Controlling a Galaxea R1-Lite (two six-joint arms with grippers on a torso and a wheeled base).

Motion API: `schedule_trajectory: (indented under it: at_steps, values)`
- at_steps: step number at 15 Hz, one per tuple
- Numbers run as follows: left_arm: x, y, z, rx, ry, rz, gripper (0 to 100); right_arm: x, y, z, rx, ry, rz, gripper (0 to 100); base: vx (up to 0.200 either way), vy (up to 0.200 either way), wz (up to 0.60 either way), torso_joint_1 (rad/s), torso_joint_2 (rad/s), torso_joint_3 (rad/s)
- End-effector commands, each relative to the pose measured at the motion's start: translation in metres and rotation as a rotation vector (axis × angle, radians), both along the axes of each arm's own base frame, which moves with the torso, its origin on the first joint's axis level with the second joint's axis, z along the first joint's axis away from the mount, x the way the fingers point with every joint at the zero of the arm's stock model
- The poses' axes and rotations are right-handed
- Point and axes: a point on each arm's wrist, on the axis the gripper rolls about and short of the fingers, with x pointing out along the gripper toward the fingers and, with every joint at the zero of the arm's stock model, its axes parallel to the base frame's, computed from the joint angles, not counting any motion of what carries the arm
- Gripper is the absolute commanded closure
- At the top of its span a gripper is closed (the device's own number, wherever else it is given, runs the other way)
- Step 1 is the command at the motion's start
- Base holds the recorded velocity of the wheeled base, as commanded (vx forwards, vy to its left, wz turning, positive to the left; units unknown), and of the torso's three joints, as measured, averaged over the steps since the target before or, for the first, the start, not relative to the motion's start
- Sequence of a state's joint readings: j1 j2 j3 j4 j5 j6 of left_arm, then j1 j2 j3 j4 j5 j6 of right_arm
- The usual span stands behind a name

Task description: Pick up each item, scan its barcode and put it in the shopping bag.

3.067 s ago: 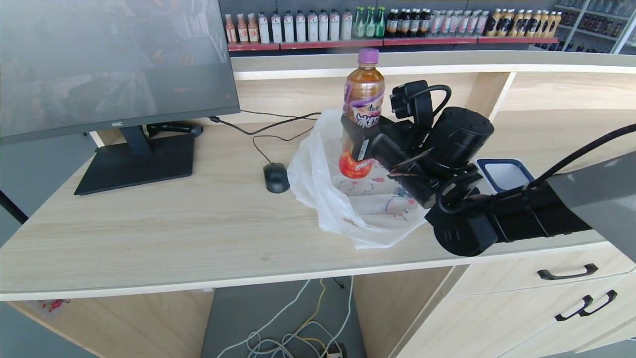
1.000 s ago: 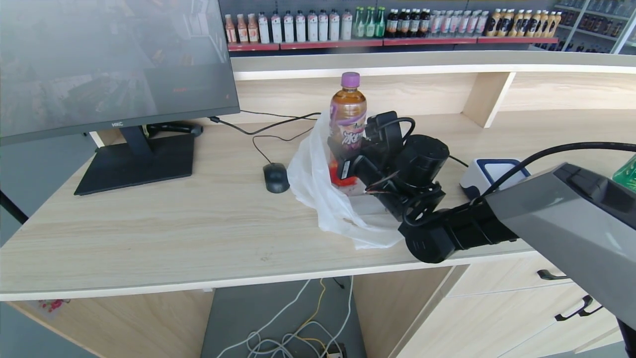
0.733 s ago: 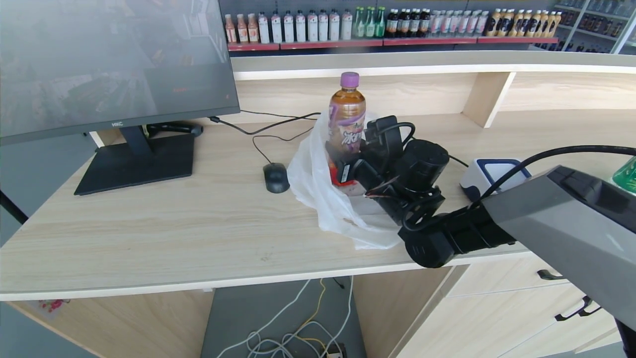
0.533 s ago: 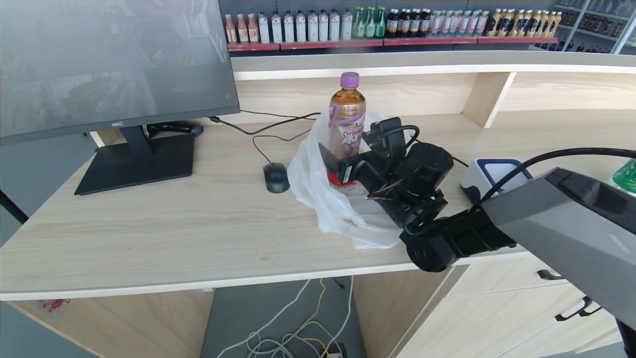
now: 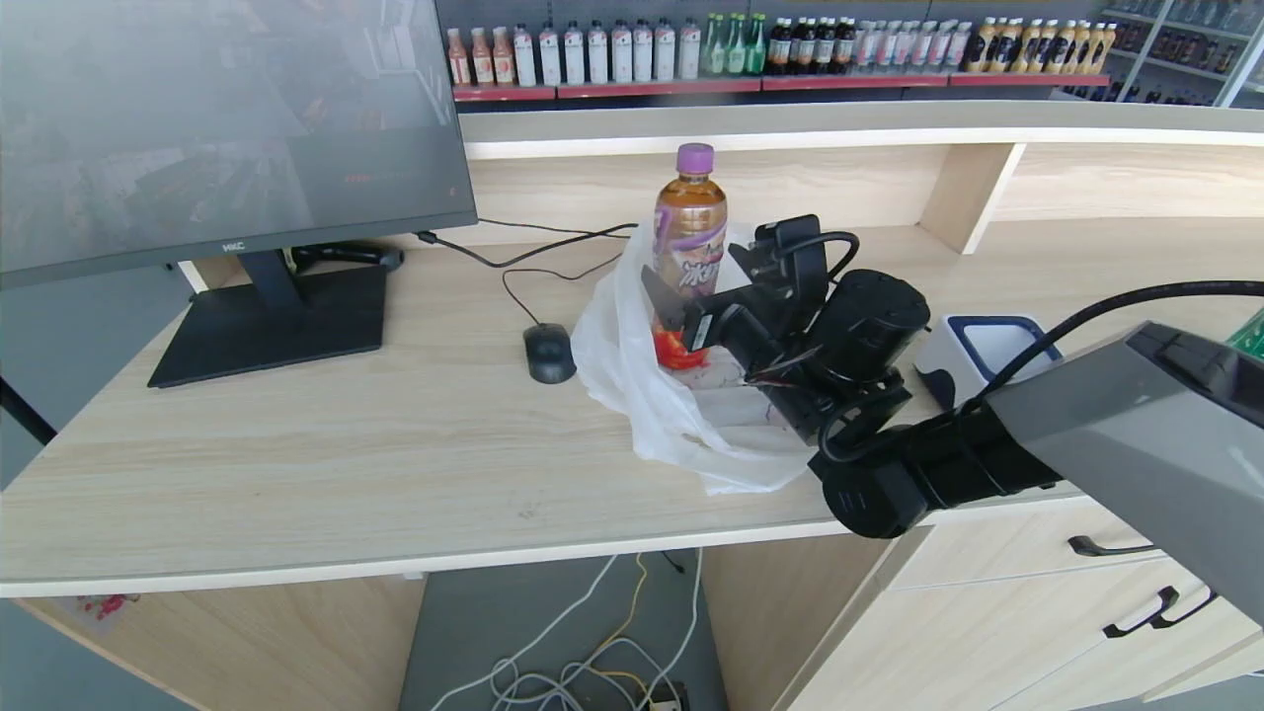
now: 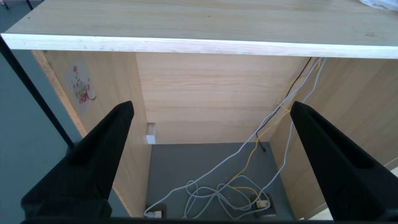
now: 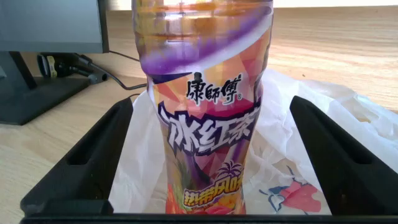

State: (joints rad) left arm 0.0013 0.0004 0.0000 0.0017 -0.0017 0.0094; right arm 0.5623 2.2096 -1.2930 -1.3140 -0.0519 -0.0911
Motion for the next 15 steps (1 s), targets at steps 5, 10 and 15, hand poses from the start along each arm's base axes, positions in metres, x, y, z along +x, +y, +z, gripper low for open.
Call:
schedule_trajectory:
  at_steps: [5, 10, 15]
  values:
    - [0.0, 0.0, 0.0, 0.0, -0.001, 0.0, 0, -0.055, -0.032, 0.033, -0.01, 0.003, 0.011, 0, 0.0, 0.0, 0.0, 0.0, 0.0, 0.0]
    - [0.0, 0.0, 0.0, 0.0, -0.001, 0.0, 0, -0.114, -0.059, 0.036, 0.024, -0.055, 0.036, 0, 0.0, 0.0, 0.0, 0.0, 0.0, 0.0]
    - [0.0, 0.0, 0.0, 0.0, -0.001, 0.0, 0, -0.153, -0.07, 0.023, 0.007, -0.024, 0.078, 0, 0.0, 0.0, 0.0, 0.0, 0.0, 0.0]
